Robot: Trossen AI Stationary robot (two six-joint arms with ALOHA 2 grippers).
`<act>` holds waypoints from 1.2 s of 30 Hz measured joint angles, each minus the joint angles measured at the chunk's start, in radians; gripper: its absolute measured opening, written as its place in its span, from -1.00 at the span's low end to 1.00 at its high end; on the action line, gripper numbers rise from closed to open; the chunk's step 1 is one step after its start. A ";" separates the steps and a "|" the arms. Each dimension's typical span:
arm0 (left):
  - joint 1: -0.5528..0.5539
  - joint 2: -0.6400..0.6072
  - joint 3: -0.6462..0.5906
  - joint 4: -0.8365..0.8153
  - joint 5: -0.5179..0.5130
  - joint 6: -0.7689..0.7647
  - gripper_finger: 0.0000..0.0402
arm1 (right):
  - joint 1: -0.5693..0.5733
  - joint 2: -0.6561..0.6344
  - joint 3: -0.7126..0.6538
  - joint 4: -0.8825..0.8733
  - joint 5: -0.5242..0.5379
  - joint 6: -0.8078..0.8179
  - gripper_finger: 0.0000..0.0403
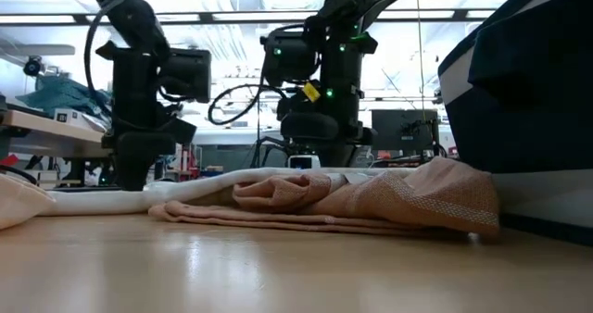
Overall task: Fold towel
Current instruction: Fold the white towel
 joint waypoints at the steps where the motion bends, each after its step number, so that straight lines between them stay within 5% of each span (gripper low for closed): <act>1: 0.000 -0.002 -0.012 0.002 -0.001 -0.013 -0.63 | 0.000 -0.002 0.000 0.000 0.000 0.000 -1.00; 14: -0.013 -0.134 0.080 -0.112 0.016 0.063 -0.63 | 0.000 -0.054 0.000 -0.056 0.000 -0.163 -1.00; 18: -0.059 -0.215 0.113 -0.143 0.150 0.223 -0.63 | 0.009 -0.110 0.001 -0.110 0.000 -0.337 -1.00; 24: -0.192 -0.278 0.106 -0.188 0.253 0.171 -0.60 | 0.045 -0.197 0.001 -0.208 -0.012 -0.493 -1.00; 31: -0.393 -0.217 0.106 -0.103 0.202 0.131 -0.32 | 0.100 -0.228 0.001 -0.204 -0.063 -0.514 -0.98; 36: -0.434 -0.094 0.106 -0.103 0.171 0.089 -0.07 | 0.143 -0.185 0.001 -0.191 -0.064 -0.501 -0.78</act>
